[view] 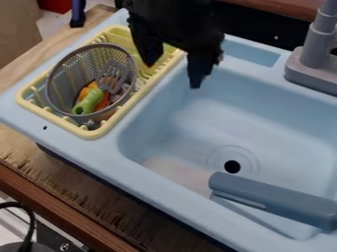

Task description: Put the green spatula to the basket

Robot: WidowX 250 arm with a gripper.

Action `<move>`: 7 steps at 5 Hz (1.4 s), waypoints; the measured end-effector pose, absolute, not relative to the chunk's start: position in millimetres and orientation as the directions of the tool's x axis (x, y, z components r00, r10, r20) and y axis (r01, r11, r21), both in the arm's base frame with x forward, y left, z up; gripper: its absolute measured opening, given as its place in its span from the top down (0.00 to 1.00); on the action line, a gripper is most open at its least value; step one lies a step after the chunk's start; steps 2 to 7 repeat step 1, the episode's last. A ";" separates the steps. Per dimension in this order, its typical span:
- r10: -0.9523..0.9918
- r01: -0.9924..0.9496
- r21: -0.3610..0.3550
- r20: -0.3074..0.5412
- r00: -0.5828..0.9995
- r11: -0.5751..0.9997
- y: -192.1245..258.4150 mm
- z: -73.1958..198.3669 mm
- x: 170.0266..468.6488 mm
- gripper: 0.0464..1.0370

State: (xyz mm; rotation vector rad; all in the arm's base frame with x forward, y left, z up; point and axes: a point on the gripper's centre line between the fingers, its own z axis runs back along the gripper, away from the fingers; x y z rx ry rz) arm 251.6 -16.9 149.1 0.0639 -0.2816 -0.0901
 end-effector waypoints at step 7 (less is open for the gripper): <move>-0.111 0.099 0.061 0.267 0.957 0.993 -33.6 143.1 253.1 0.04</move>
